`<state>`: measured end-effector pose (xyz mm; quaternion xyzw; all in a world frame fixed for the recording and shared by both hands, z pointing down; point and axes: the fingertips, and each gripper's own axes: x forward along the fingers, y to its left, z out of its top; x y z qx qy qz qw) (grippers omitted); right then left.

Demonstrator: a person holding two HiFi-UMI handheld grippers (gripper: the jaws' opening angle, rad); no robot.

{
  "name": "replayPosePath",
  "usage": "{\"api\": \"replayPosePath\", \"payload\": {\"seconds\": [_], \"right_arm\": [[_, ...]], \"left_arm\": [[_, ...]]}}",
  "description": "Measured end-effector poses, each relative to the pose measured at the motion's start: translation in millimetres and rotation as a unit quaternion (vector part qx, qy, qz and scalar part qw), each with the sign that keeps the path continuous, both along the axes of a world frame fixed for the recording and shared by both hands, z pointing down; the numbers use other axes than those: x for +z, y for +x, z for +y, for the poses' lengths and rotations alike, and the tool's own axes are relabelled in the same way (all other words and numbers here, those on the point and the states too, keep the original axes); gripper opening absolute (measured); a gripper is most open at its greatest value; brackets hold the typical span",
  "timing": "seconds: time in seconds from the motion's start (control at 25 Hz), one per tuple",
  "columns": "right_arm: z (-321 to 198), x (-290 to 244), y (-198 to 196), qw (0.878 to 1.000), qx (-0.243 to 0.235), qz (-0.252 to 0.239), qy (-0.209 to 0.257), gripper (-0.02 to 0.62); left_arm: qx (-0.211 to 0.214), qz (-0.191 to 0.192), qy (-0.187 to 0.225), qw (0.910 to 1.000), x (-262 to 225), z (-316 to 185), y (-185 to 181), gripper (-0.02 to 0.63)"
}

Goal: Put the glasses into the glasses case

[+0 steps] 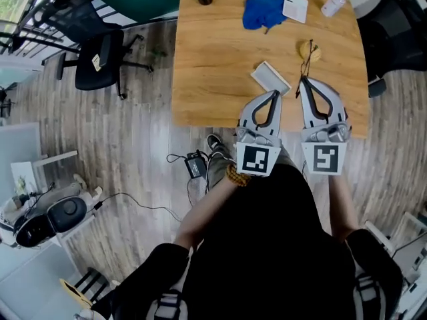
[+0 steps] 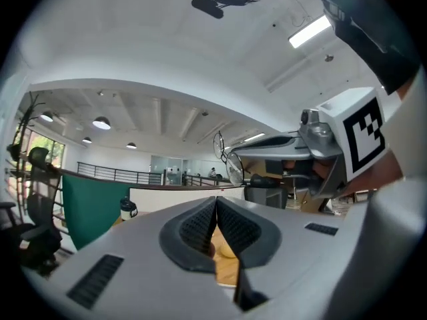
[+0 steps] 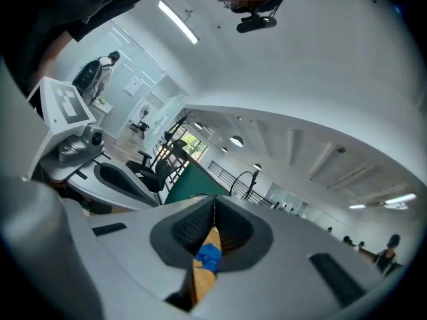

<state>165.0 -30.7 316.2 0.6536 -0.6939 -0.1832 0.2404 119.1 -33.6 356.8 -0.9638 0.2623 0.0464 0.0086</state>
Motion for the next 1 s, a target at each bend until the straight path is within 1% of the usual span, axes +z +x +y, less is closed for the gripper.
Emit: {"api": "replayPosePath", "payload": {"seconds": [0.12, 0.28, 0.44, 0.6, 0.8, 1.0], "right_arm": [[-6.8, 7.0, 10.7, 0.999, -0.043, 0.011, -0.012, 0.011], [-12.5, 9.1, 26.4, 0.995, -0.091, 0.033, -0.01, 0.011], [-21.6, 19.3, 40.5, 0.991, -0.122, 0.05, -0.01, 0.011], [-30.3, 35.5, 51.0, 0.988, -0.142, 0.056, -0.027, 0.011], [-43.8, 51.8, 50.2, 0.984, -0.167, 0.045, -0.034, 0.011], [-55.1, 65.7, 47.6, 0.979, -0.191, 0.058, -0.042, 0.011]], "left_arm": [[-0.041, -0.002, -0.016, 0.999, 10.8, -10.8, 14.3, 0.02], [-0.085, 0.005, -0.024, 0.9961, 16.3, -23.2, 31.8, 0.02], [-0.122, 0.003, -0.048, 0.9914, 33.4, -26.9, 39.5, 0.02], [-0.139, 0.001, -0.052, 0.9889, 40.6, -30.5, 49.7, 0.02], [-0.16, -0.005, -0.055, 0.9855, 43.9, -36.0, 50.1, 0.02], [-0.171, -0.008, -0.051, 0.9839, 44.5, -37.2, 51.0, 0.02]]}}
